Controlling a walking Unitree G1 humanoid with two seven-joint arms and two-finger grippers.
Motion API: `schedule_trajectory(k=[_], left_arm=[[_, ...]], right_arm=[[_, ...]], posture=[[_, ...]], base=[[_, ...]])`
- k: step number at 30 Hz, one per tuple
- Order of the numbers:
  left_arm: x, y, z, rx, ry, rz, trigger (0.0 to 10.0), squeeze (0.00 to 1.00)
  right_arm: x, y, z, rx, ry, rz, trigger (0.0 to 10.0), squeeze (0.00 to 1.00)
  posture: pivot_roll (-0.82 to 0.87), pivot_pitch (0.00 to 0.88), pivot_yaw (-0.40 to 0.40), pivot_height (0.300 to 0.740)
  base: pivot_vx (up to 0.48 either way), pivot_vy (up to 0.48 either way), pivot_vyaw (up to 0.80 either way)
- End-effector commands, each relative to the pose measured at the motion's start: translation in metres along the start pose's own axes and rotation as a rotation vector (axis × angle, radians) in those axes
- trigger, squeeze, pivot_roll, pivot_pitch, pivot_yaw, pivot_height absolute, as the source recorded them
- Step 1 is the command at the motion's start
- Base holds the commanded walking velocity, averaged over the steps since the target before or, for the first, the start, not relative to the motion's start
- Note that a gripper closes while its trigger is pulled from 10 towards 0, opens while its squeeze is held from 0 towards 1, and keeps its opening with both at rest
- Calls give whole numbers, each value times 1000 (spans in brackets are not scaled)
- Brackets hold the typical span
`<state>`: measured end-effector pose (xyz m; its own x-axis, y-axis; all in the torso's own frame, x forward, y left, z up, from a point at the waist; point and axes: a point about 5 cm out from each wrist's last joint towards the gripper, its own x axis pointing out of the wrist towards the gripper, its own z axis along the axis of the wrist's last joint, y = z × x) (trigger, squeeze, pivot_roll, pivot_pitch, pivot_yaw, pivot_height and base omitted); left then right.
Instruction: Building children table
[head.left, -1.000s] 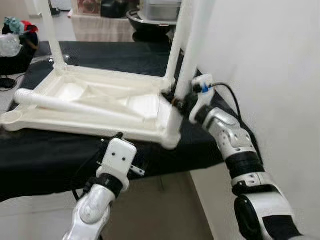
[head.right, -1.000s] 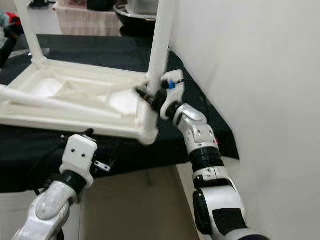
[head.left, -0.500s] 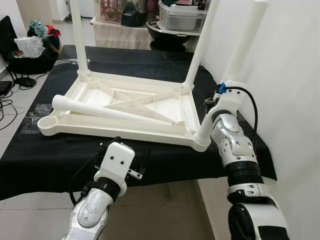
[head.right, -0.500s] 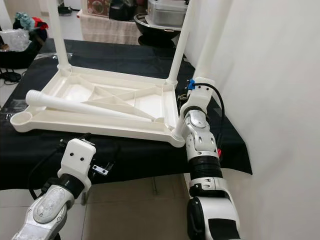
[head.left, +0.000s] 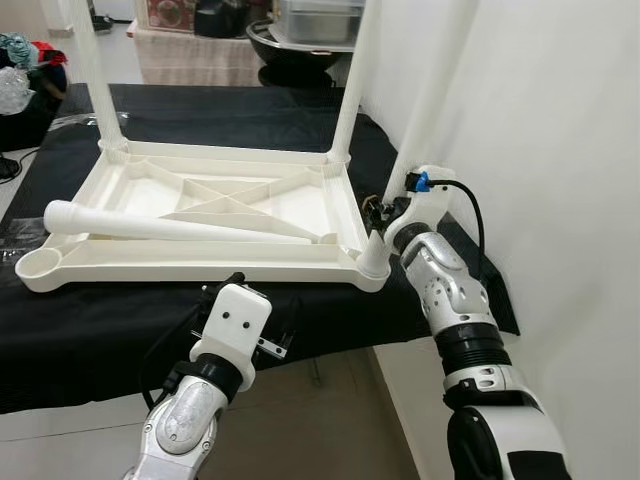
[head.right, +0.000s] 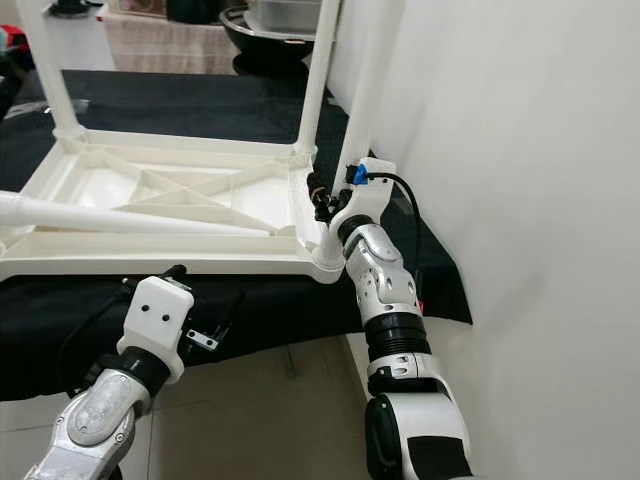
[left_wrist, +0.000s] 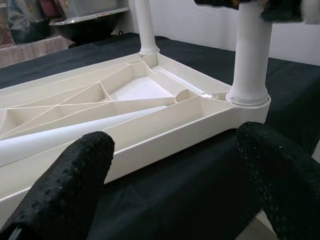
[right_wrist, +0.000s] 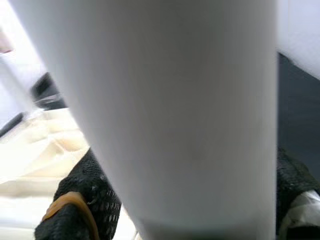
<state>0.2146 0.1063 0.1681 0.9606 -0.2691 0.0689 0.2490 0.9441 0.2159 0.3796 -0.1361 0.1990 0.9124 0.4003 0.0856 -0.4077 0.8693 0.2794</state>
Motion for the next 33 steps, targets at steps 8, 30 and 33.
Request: schedule_trajectory(k=[8,30,33], left_arm=[[-1,-4,0,-6,-1,-14,10000,0],[-2,-8,0,-19,0,-42,10000,0],[-1,-8,0,-19,1,-41,10000,0]], right_arm=[[-29,33,17,77,51,705,10000,0],[6,10,-9,-124,98,203,0,0],[9,-3,-8,-149,111,16,0,0]], posture=[[74,24,-134,740],[76,29,-136,740],[76,29,-136,740]], base=[[0,0,0],[0,0,0],[0,0,0]])
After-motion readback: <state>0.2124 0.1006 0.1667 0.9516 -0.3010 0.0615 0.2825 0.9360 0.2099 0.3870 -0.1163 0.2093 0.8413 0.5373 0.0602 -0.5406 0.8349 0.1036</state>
